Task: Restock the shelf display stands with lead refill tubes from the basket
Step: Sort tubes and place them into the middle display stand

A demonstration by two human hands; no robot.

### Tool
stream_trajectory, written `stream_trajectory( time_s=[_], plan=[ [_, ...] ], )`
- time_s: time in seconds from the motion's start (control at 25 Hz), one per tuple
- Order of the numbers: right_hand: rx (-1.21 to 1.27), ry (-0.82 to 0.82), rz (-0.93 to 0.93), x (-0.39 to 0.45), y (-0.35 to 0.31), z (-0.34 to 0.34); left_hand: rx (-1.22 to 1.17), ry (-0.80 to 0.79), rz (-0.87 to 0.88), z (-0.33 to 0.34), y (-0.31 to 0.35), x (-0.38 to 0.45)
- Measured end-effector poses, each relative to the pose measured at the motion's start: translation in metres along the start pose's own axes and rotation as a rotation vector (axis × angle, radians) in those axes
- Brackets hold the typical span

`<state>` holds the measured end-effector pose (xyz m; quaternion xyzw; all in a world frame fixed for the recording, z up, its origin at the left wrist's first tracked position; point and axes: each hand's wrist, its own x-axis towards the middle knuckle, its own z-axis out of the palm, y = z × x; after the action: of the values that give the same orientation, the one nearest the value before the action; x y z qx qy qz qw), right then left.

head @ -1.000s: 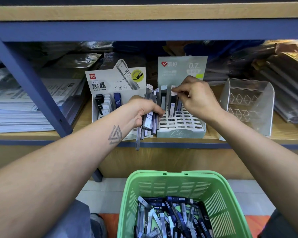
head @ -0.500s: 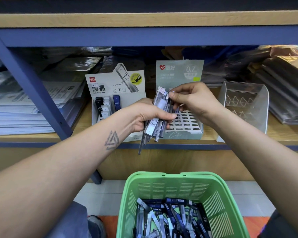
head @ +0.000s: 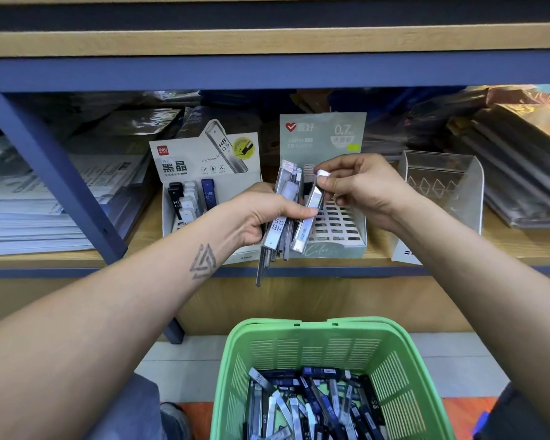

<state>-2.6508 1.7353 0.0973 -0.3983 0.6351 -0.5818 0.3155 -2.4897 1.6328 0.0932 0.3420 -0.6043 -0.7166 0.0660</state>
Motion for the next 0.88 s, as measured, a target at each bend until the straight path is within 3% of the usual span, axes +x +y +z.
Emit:
stream_trajectory(
  time_s=[0.28, 0.6, 0.88],
  plan=[
    [-0.219, 0.314, -0.181, 0.008, -0.005, -0.033, -0.034, 0.134, -0.053, -0.002, 0.000, 0.005],
    [-0.529, 0.239, -0.395, 0.017, 0.006, -0.017, -0.032, 0.144, -0.075, 0.003, 0.002, 0.008],
    [-0.534, 0.159, -0.408, 0.016, 0.005, -0.016, -0.039, 0.141, -0.079, 0.000, 0.001, 0.007]
  ],
)
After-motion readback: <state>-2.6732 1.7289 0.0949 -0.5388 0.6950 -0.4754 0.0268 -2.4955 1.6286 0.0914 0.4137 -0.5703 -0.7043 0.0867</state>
